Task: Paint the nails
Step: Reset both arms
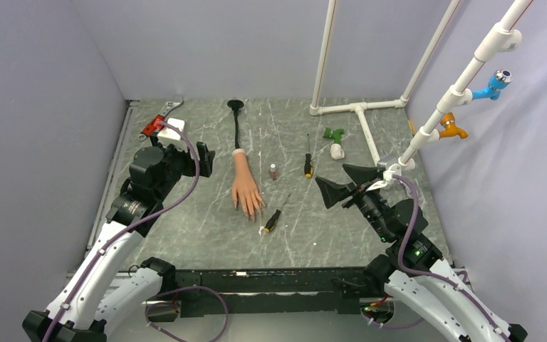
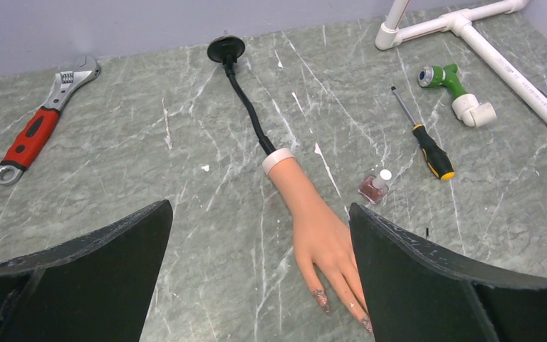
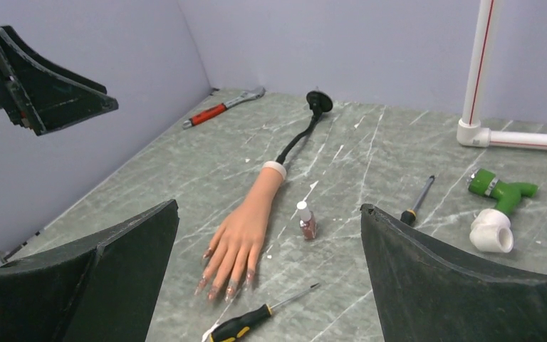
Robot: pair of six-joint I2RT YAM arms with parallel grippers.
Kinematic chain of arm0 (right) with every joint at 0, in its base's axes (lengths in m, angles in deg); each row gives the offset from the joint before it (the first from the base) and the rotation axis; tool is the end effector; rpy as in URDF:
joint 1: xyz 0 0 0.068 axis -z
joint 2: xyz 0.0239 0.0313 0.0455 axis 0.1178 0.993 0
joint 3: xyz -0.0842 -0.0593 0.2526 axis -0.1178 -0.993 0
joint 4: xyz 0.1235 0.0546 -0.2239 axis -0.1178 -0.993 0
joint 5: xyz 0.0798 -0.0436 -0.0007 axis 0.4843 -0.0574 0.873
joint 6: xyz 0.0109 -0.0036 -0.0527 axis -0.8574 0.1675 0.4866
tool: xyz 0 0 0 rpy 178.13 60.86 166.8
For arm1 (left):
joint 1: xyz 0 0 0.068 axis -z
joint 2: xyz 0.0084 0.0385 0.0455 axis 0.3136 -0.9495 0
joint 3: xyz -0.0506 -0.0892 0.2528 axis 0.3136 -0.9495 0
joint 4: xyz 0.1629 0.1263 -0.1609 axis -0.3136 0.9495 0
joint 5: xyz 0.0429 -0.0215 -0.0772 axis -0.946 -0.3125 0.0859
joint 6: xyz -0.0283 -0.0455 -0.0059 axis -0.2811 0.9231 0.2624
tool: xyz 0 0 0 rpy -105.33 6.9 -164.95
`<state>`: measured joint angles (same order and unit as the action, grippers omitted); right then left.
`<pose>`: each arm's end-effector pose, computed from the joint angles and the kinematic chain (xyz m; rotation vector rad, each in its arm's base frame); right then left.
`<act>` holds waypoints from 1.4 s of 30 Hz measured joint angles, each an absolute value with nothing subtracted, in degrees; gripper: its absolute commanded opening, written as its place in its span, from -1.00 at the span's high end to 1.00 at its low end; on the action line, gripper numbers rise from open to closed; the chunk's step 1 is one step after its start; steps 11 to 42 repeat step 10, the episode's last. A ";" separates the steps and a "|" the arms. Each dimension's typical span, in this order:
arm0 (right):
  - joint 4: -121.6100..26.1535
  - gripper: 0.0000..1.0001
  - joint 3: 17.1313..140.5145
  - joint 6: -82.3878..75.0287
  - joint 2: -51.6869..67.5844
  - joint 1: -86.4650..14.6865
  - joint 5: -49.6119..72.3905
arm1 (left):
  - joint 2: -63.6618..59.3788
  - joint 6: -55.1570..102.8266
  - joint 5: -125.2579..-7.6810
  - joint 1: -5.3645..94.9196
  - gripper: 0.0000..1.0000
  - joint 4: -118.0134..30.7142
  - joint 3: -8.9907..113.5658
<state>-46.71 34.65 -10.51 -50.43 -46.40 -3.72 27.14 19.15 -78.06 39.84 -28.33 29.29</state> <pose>0.0934 0.0714 0.3294 -0.2165 1.4300 0.6753 0.1741 -0.0665 0.3574 0.1820 1.7488 -0.3118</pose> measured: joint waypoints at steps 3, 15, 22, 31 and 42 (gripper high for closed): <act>-47.67 -0.99 34.63 -10.51 -50.37 -46.40 -3.74 | 27.16 18.93 -78.00 39.84 -0.99 -28.36 29.29; -47.54 -0.99 34.63 -10.65 -48.69 -46.40 -3.85 | 27.42 18.89 -77.78 39.84 -0.99 -28.36 29.29; -47.54 -0.99 34.63 -10.65 -48.69 -46.40 -3.85 | 27.42 18.89 -77.78 39.84 -0.99 -28.36 29.29; -47.54 -0.99 34.63 -10.65 -48.69 -46.40 -3.85 | 27.42 18.89 -77.78 39.84 -0.99 -28.36 29.29; -47.54 -0.99 34.63 -10.65 -48.69 -46.40 -3.85 | 27.42 18.89 -77.78 39.84 -0.99 -28.36 29.29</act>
